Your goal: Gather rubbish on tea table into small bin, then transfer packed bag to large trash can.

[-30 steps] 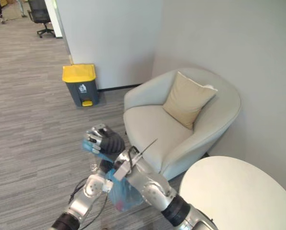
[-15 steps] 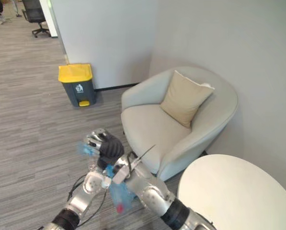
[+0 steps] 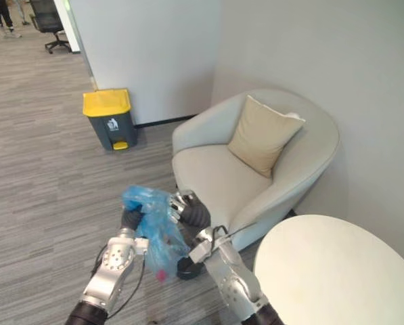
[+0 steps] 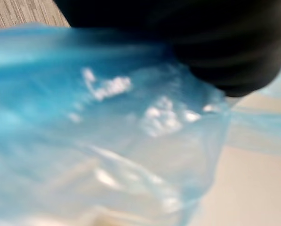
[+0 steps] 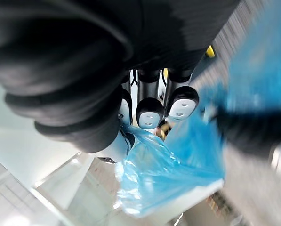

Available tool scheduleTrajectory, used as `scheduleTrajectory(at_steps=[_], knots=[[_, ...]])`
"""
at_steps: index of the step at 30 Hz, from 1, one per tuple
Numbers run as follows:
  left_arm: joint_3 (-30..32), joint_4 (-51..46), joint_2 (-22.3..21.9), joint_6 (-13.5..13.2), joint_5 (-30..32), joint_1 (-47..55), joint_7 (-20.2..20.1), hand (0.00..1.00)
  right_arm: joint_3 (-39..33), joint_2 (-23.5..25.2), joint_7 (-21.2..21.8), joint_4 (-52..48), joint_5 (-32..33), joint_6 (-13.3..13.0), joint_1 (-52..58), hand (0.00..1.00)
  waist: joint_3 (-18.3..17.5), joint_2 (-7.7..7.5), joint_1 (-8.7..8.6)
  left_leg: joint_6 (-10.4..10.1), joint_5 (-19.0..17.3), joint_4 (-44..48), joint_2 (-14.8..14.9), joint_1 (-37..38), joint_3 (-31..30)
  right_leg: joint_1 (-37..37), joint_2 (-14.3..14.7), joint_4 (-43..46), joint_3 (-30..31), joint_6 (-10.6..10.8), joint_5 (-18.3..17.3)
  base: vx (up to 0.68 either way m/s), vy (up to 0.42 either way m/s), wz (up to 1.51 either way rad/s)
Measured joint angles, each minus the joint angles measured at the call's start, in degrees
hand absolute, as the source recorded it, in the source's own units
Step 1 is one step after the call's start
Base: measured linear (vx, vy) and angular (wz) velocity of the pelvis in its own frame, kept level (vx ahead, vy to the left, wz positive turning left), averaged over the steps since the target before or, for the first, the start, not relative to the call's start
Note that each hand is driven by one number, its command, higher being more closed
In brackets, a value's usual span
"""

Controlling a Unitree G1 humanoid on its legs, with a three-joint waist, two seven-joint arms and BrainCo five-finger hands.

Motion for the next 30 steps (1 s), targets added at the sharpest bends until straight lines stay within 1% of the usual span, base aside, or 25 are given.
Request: scheduleTrajectory(at_steps=[2, 3, 5, 6, 7, 8, 10, 12, 13, 15, 17, 20, 23, 25, 26, 29, 30], knots=[[0.04, -1.91, -0.61, -0.13, -0.08, 0.94, -0.13, 1.0, -1.92, 0.84, -0.9, -0.43, -5.1, -0.95, 0.2, 0.0, 0.0, 0.0, 0.04, 0.0, 0.0, 0.0, 0.01, 0.03, 0.03, 0.01, 0.0, 0.0, -0.04, -0.01, -0.01, 0.0, 0.0, 0.0], [0.29, -2.84, -0.9, -0.38, -0.14, 1.46, -0.27, 1.0, -3.31, 1.34, -1.74, -1.12, -9.68, -1.55, 0.29, 0.0, 0.0, 0.0, 0.05, 0.0, 0.0, 0.0, 0.01, 0.04, 0.03, 0.02, -0.01, -0.01, -0.07, -0.01, -0.01, 0.0, 0.0, 0.0], [0.79, -3.56, -1.02, -0.89, -0.35, 2.11, -1.11, 1.0, -4.54, 1.28, -2.57, -2.7, -15.25, -2.38, 0.33, 0.0, 0.0, 0.0, 0.05, 0.0, 0.0, 0.0, 0.01, 0.04, 0.02, 0.05, -0.02, -0.03, -0.12, 0.0, -0.01, 0.0, 0.0, 0.0], [1.31, -3.65, -1.06, -1.17, -1.21, 2.62, -1.31, 1.0, -5.41, 1.29, -3.19, -3.75, -20.18, -3.31, 0.34, 0.0, 0.0, 0.0, 0.05, 0.03, -0.02, 0.0, 0.01, 0.13, 0.02, 0.17, -0.03, -0.04, -0.17, -0.02, -0.03, 0.0, 0.0, 0.0], [1.61, -3.64, -1.06, -1.17, -1.25, 2.91, -1.41, 1.0, -5.66, 1.18, -3.35, -4.18, -21.63, -3.47, 0.33, 0.0, 0.0, 0.0, 0.05, 0.03, -0.03, 0.0, 0.01, 0.19, 0.02, 0.23, -0.04, -0.06, -0.19, -0.01, -0.04, 0.0, 0.0, 0.0], [2.13, -3.64, -1.06, -1.17, -1.32, 3.37, -1.5, 1.0, -6.06, 0.76, -3.53, -4.79, -23.52, -3.85, 0.33, 0.0, 0.0, 0.0, 0.05, 0.05, -0.04, 0.0, 0.01, 0.26, 0.02, 0.31, -0.05, -0.07, -0.21, -0.01, -0.08, 0.0, 0.0, 0.0], [3.15, -3.63, -0.72, -1.18, -1.73, 4.4, -2.5, 1.0, -6.77, -1.28, -4.25, -4.89, -31.35, -5.69, 0.32, 0.0, 0.0, 0.0, 0.2, 0.06, -0.05, 0.0, -0.04, 0.27, -0.01, 0.32, -0.09, -0.11, -0.25, 0.04, -0.13, 0.0, 0.0, 0.0], [4.01, -3.62, -0.74, -1.2, -1.93, 5.22, -2.56, 1.0, -7.06, -3.26, -4.35, -4.89, -34.77, -5.98, 0.35, 0.0, 0.01, 0.02, 0.2, 0.07, -0.06, 0.0, -0.1, 0.27, -0.05, 0.32, -0.15, -0.16, -0.29, 0.08, -0.15, 0.0, 0.0, 0.0], [4.63, -3.24, -0.72, -1.21, -2.24, 5.75, -2.82, 1.0, -7.81, -4.57, -4.85, -4.88, -37.81, -6.21, 0.65, 0.0, 0.06, 0.07, 0.25, 0.08, -0.06, 0.0, -0.13, 0.27, -0.13, 0.33, -0.18, -0.16, -0.37, 0.11, -0.21, 0.0, 0.0, 0.04], [5.66, -2.13, -0.71, -1.24, -2.24, 6.69, -3.54, 1.0, -9.18, -5.1, -5.23, -4.88, -40.48, -6.95, 2.27, 0.0, 0.18, 0.24, 0.26, 0.09, -0.06, 0.0, -0.22, 0.27, -0.47, 0.44, -0.29, -0.13, -0.73, 0.14, -0.39, 0.0, 0.0, 0.08], [6.98, 1.19, -0.79, -1.21, -2.25, 7.52, -3.62, 1.0, -10.66, -4.85, -5.41, -4.68, -41.95, -7.03, 4.53, 0.0, 0.4, 0.57, 0.24, 0.09, -0.06, 0.0, -0.24, 0.27, -0.72, 0.54, -0.29, -0.14, -0.83, 0.11, -0.47, 0.0, 0.0, 0.06], [8.97, 5.09, -1.32, -1.11, -2.25, 8.9, -3.77, 1.0, -12.17, -4.29, -5.4, -2.72, -42.41, -7.15, 7.32, 0.0, 0.58, 0.76, 0.25, 0.09, -0.06, 0.0, -0.23, 0.27, -0.74, 0.57, -0.29, -0.15, -0.86, 0.09, -0.49, 0.0, 0.0, 0.0], [11.42, 7.85, -2.43, -0.98, -2.22, 10.07, -4.65, 1.0, -15.58, -0.25, -5.18, 3.11, -41.1, -6.78, 10.25, 0.0, 0.7, 0.89, 0.27, 0.09, -0.06, 0.0, -0.2, 0.32, -0.75, 0.66, -0.29, -0.12, -0.95, 0.07, -0.56, 0.0, 0.0, 0.0], [12.26, 10.25, -2.44, -0.93, -2.23, 10.42, -4.78, 1.0, -17.28, 2.53, -4.5, 8.66, -36.96, -6.08, 11.97, 0.0, 1.09, 1.06, 0.27, 0.04, -0.09, 0.01, -0.05, 1.05, -0.72, 1.71, -0.3, -0.2, -1.09, 0.07, -0.55, 0.0, 0.0, 0.0], [13.22, 12.31, -2.65, -0.94, -2.25, 10.42, -5.06, 1.0, -18.58, 4.31, -3.74, 12.94, -32.62, -5.11, 12.56, 0.0, 1.13, 1.17, 0.27, -0.01, -0.18, 0.0, 0.07, 1.27, -0.7, 1.85, -0.24, -0.24, -1.38, -0.07, -0.7, 0.0, 0.0, 0.0], [15.36, 17.32, -2.88, -0.76, -2.42, 10.41, -6.61, 1.0, -21.36, 6.53, -3.27, 21.64, -25.73, -3.43, 12.55, 0.0, 1.23, 1.31, 0.25, -0.21, -0.33, 0.0, 0.43, 1.42, -0.61, 1.9, 0.01, -0.22, -1.48, -0.21, -0.92, 0.0, 0.0, 0.0], [16.41, 19.8, -3.39, -0.63, -2.58, 10.43, -7.14, 1.0, -22.33, 6.53, -3.3, 24.81, -23.6, -2.79, 12.52, 0.0, 1.37, 1.47, 0.27, -0.25, -0.35, 0.0, 0.61, 1.58, -0.56, 2.08, 0.1, -0.23, -1.5, -0.27, -0.96, 0.0, 0.0, 0.0]])
